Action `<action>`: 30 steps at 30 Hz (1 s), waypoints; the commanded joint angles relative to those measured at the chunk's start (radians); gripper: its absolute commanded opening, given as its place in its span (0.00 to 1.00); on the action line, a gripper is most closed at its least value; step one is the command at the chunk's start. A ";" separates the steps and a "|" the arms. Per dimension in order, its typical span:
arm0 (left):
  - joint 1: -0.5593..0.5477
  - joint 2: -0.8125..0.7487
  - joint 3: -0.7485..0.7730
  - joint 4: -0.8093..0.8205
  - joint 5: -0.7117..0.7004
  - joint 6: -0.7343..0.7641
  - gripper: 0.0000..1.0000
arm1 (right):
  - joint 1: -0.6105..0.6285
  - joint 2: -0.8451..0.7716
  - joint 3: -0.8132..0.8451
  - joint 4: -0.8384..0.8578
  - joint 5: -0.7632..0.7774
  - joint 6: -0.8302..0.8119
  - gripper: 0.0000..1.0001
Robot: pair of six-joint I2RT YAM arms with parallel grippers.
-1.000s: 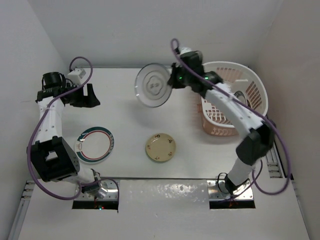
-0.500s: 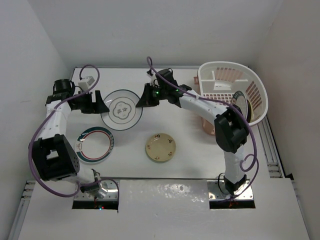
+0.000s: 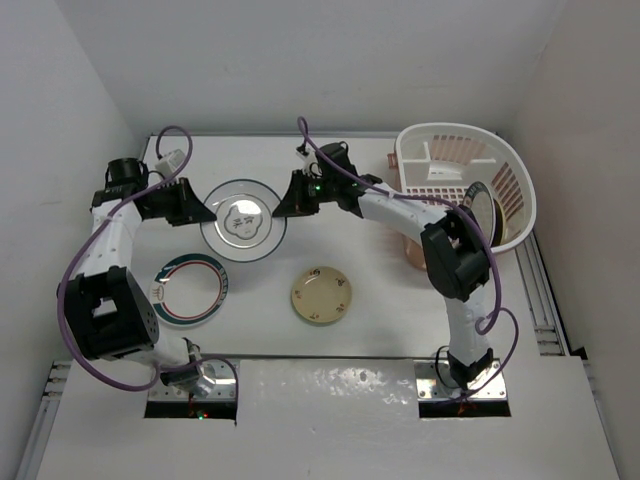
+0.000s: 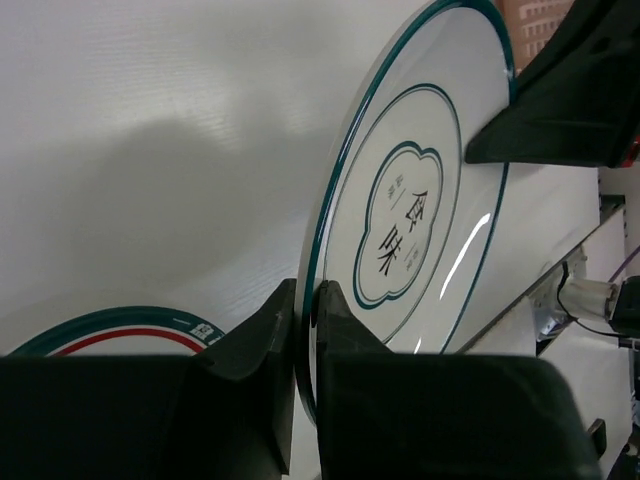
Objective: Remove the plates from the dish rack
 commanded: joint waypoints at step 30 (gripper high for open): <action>0.469 0.128 0.038 -0.517 -0.230 0.820 0.00 | 0.028 -0.182 -0.010 -0.316 -0.027 -0.303 0.58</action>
